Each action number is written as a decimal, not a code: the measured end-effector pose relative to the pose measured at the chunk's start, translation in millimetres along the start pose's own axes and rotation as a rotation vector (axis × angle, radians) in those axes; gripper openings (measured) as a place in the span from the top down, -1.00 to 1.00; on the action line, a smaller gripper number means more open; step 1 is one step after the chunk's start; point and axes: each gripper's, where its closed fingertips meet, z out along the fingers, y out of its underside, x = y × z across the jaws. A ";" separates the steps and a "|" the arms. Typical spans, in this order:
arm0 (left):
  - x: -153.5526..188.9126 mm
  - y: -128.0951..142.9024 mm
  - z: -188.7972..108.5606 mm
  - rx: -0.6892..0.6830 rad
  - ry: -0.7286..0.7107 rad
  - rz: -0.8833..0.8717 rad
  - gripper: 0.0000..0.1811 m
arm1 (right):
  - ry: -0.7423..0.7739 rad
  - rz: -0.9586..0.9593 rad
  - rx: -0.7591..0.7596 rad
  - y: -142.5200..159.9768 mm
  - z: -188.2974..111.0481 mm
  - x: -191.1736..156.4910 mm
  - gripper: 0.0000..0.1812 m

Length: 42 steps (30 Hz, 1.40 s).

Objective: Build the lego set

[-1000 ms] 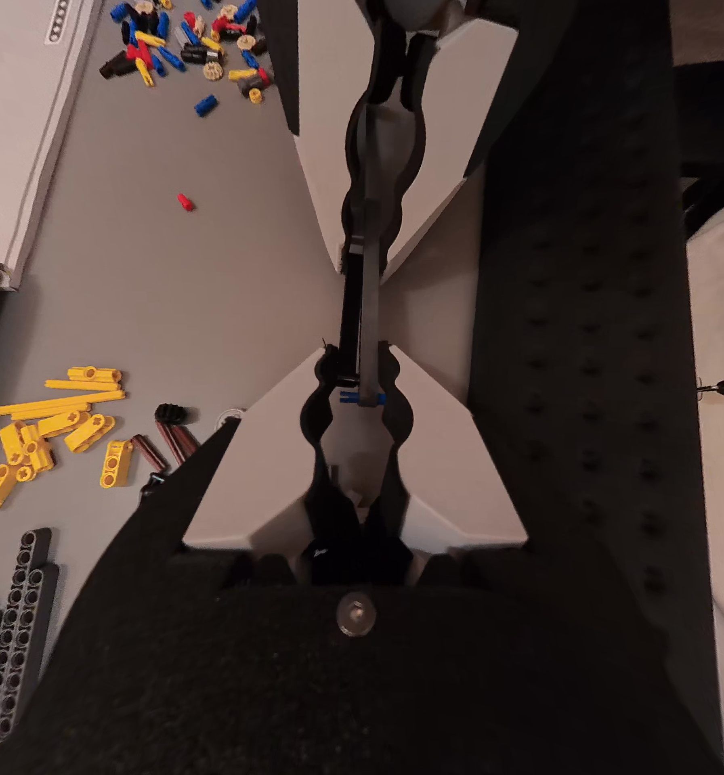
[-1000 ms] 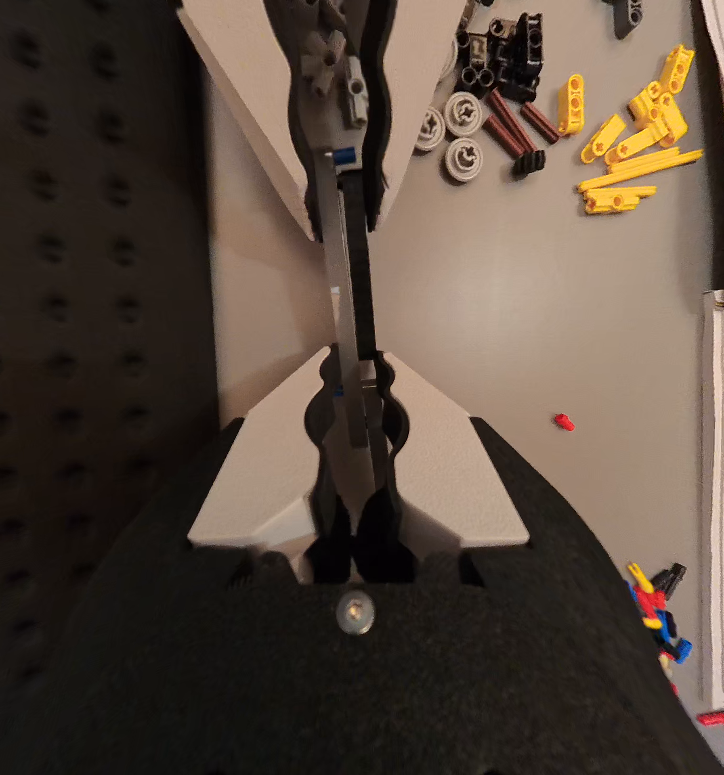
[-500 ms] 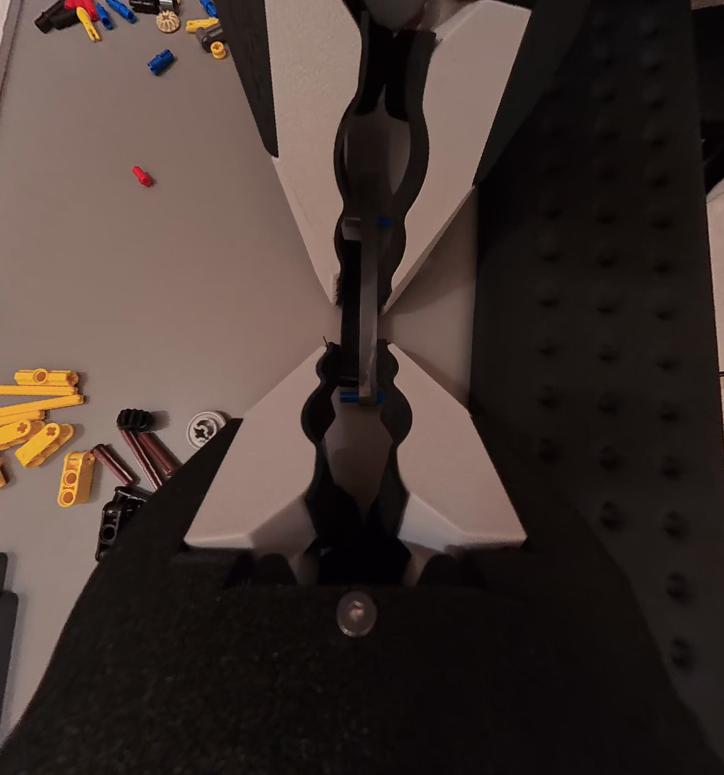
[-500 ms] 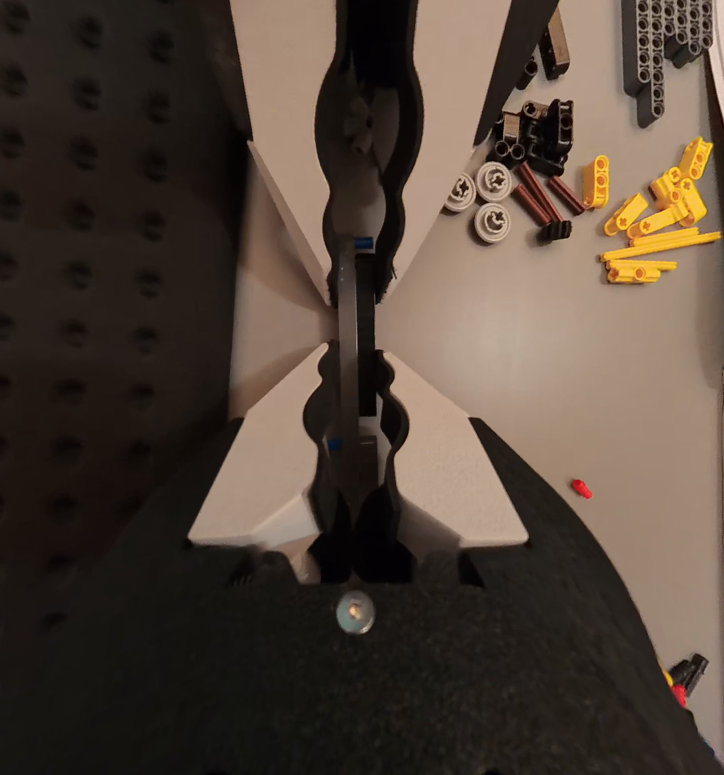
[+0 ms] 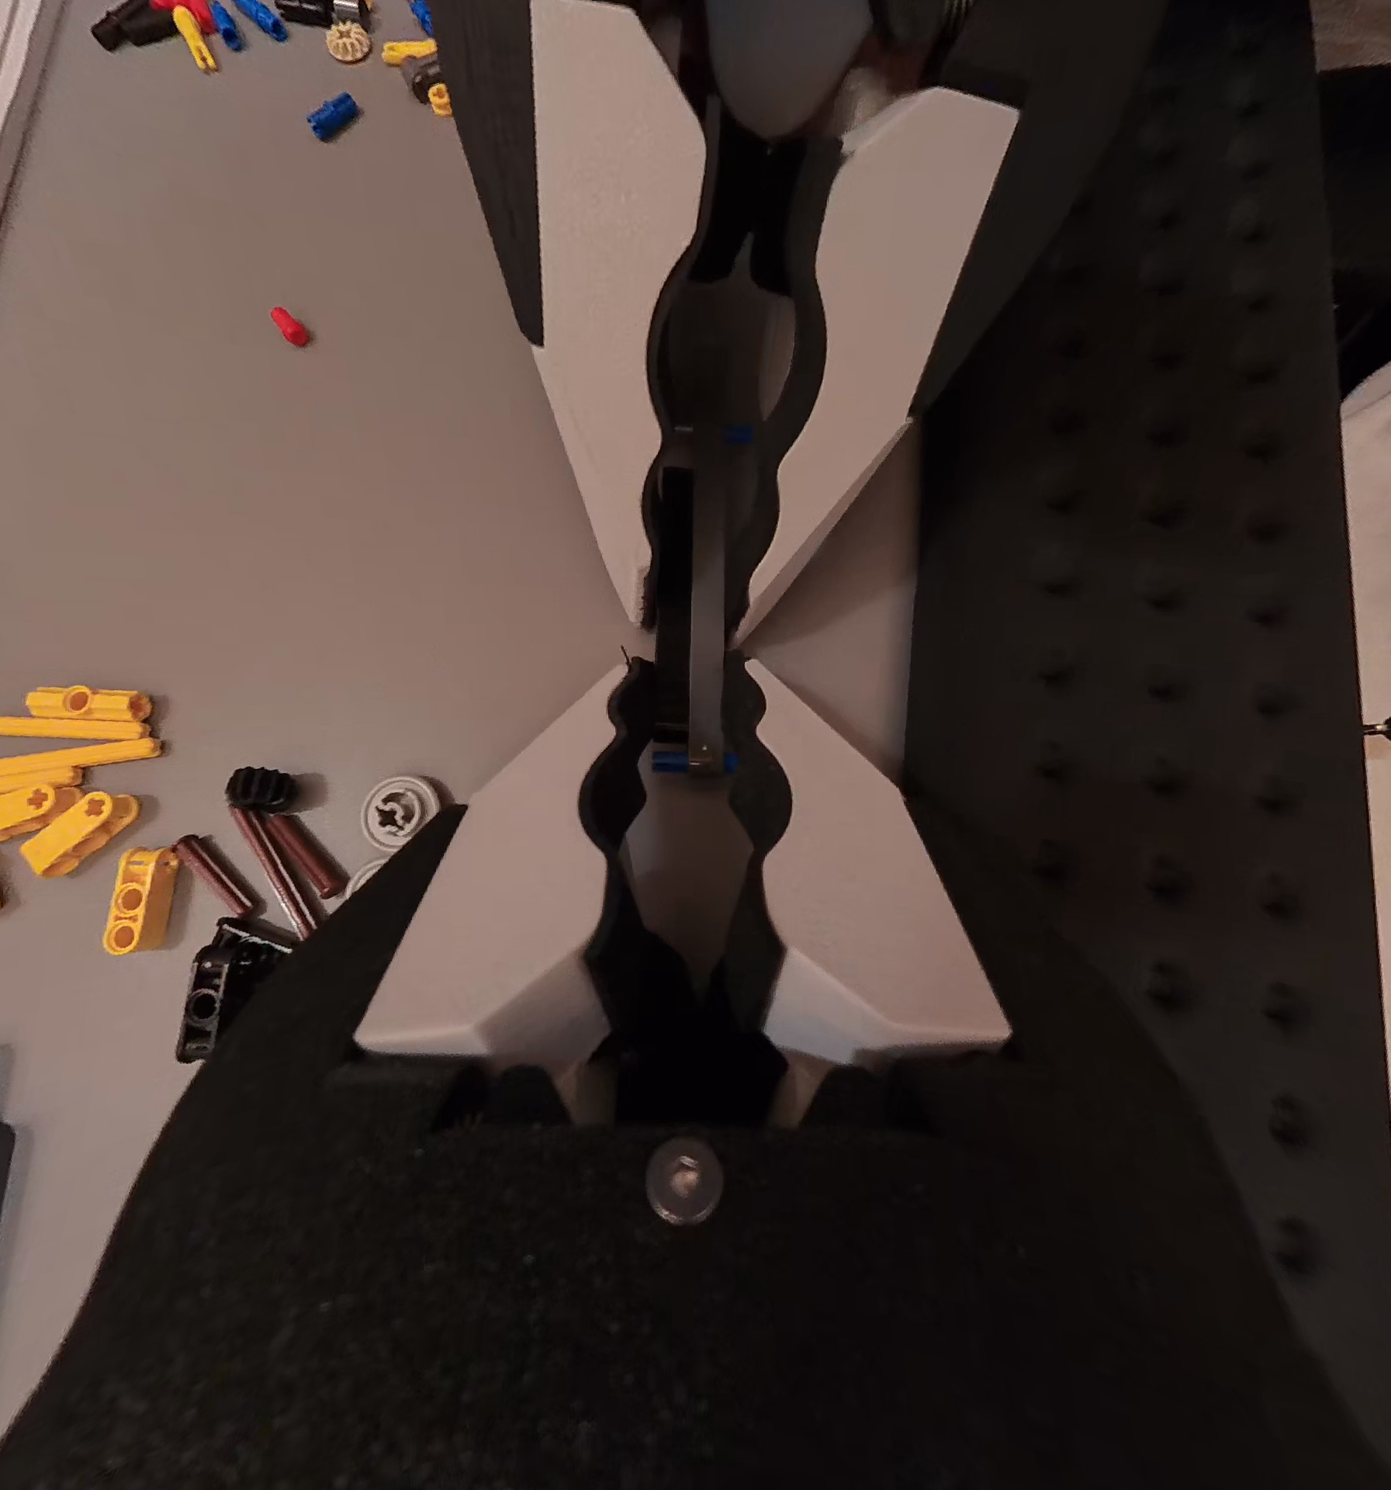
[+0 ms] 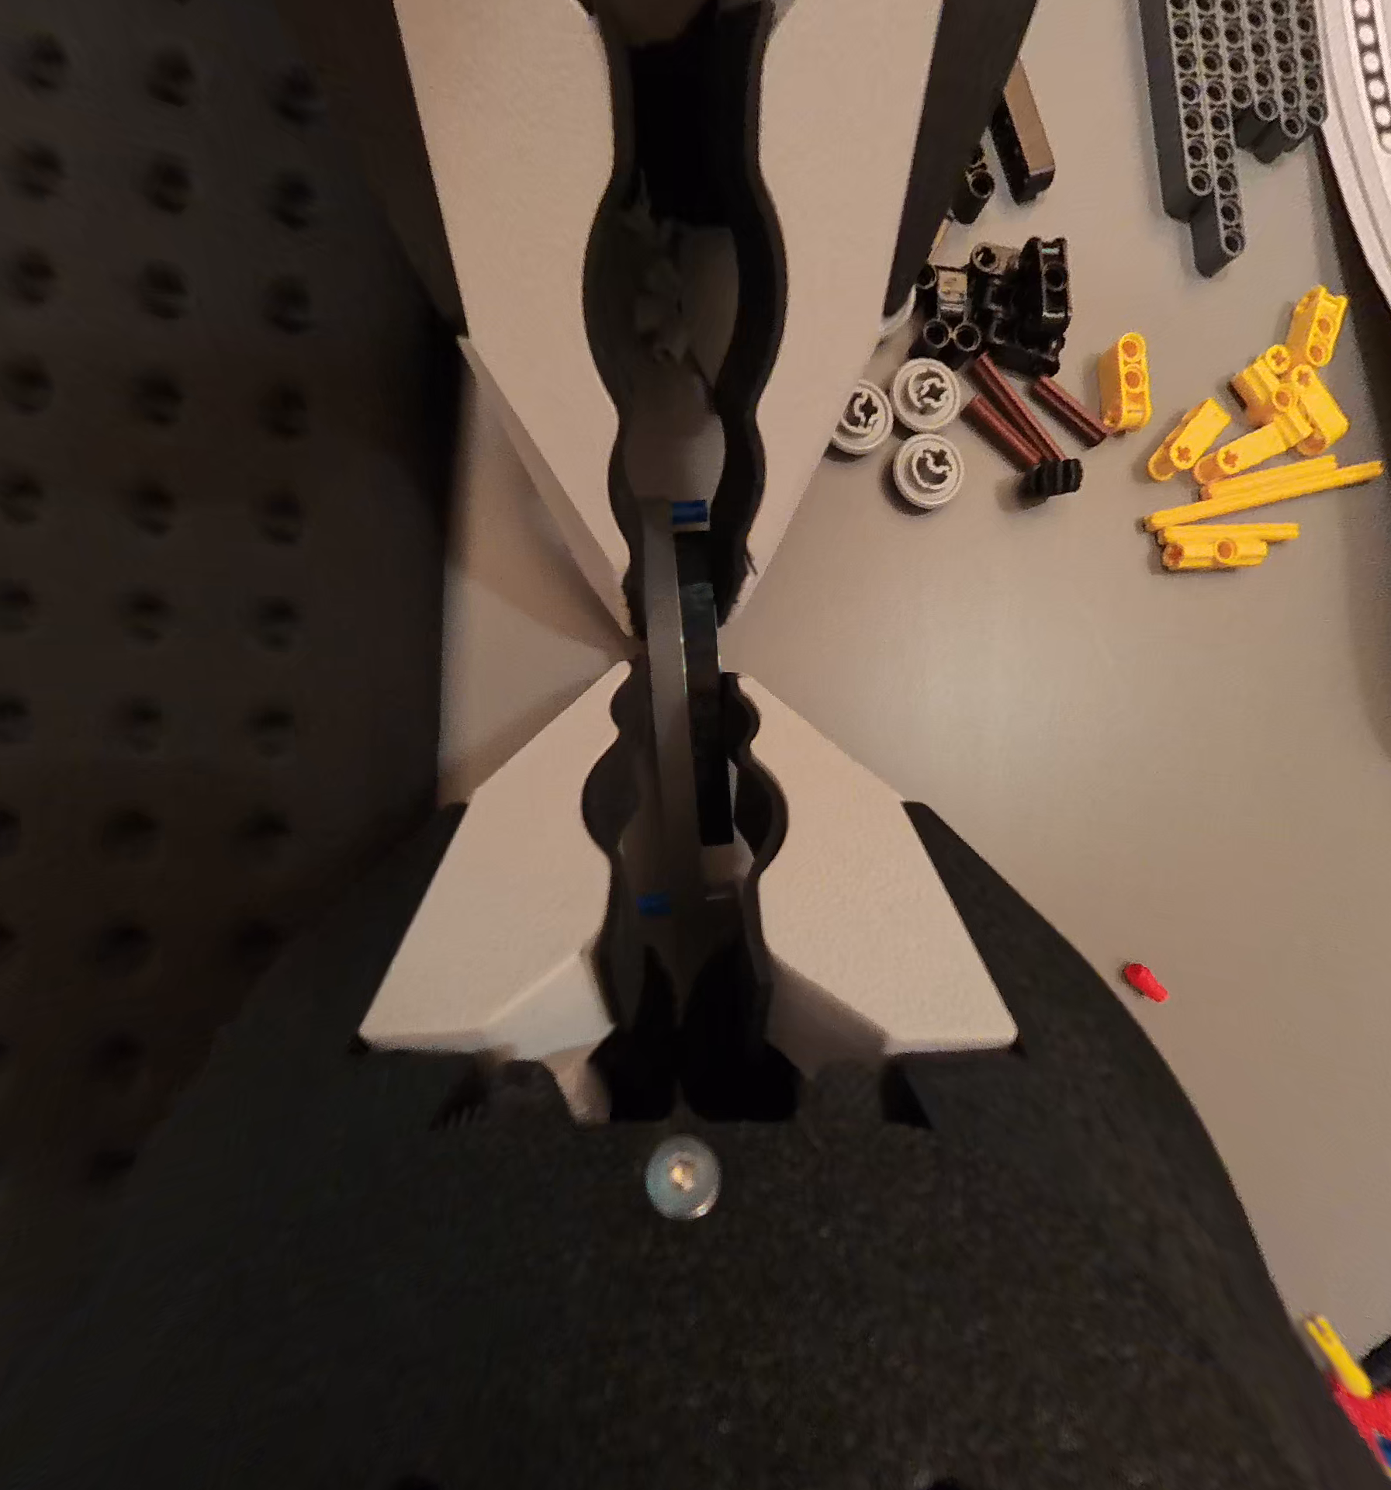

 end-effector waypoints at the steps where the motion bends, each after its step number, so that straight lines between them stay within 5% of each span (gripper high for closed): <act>1: 0.0 -0.1 -0.1 0.001 -0.001 0.001 0.83 | 0.004 -0.020 0.002 0.3 -0.2 -0.1 0.82; 8: 2.2 -1.2 -3.6 0.022 0.027 -0.036 0.83 | -0.031 0.110 0.118 -5.3 -2.5 -0.4 0.78; 12: 1.4 1.3 -2.8 0.012 0.027 -0.062 0.83 | -0.074 0.289 0.256 -8.0 -30.1 13.9 0.75; 18: 4.4 2.1 -2.5 -0.009 0.023 -0.053 0.83 | 0.192 0.549 0.429 21.1 -83.3 88.2 0.68; 21: 6.7 0.5 -3.6 -0.017 0.035 -0.046 0.83 | 0.318 0.589 0.339 55.8 -83.7 112.0 0.73; 27: 10.7 6.1 -0.2 -0.069 0.054 -0.052 0.83 | 0.411 0.591 0.372 62.2 -82.2 119.9 0.77; 32: 12.0 -5.9 -7.9 -0.024 0.101 -0.147 0.61 | 0.439 0.641 0.458 63.7 -95.0 119.6 0.80; 36: -29.0 -51.9 -6.2 0.138 0.005 -0.272 0.71 | 0.489 0.615 0.441 70.4 -98.0 120.7 0.83; 42: -100.3 -71.4 44.4 0.011 -0.255 -0.320 0.84 | 0.523 0.591 0.429 72.8 -101.2 120.4 0.86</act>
